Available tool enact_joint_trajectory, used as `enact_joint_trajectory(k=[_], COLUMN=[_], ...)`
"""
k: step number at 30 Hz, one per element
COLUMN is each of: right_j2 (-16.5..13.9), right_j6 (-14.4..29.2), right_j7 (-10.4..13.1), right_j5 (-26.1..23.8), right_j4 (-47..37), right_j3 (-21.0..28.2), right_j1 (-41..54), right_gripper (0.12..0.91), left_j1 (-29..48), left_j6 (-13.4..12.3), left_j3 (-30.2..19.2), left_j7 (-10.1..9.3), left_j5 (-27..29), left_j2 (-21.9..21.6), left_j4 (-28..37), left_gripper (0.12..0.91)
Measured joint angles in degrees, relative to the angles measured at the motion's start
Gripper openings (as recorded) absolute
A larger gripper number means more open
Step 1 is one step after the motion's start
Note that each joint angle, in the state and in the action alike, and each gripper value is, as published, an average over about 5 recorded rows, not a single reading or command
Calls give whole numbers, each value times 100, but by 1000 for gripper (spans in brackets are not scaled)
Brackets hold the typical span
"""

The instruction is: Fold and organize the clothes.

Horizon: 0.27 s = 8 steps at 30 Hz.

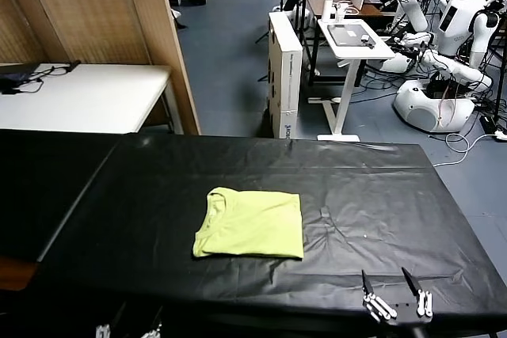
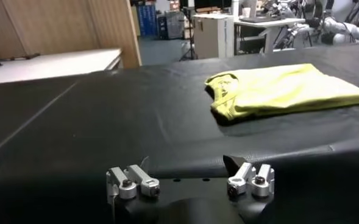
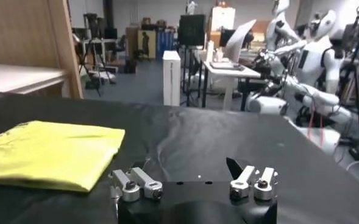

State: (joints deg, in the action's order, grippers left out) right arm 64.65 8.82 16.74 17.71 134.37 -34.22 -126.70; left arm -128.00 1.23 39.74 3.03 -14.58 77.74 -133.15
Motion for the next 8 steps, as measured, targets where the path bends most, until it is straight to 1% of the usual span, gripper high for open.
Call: enact_joint_trajectory(k=[3,8], right_j2=[13,8], right_j6=[182,148], right_j7=[78,90], right_j5=[-44,47], right_j4=[-168,-323], right_j3=[93,116], right_j1=[-116,-195], right_gripper=[907,907], left_j1=[5,-3], left_j6=[39,48], left_j3=[-34,-53], left_j7=[9,27], left_j5=[-10,-3], left_j2=[-4,-17], left_j4=[-9,-9], left_gripper=[907,907])
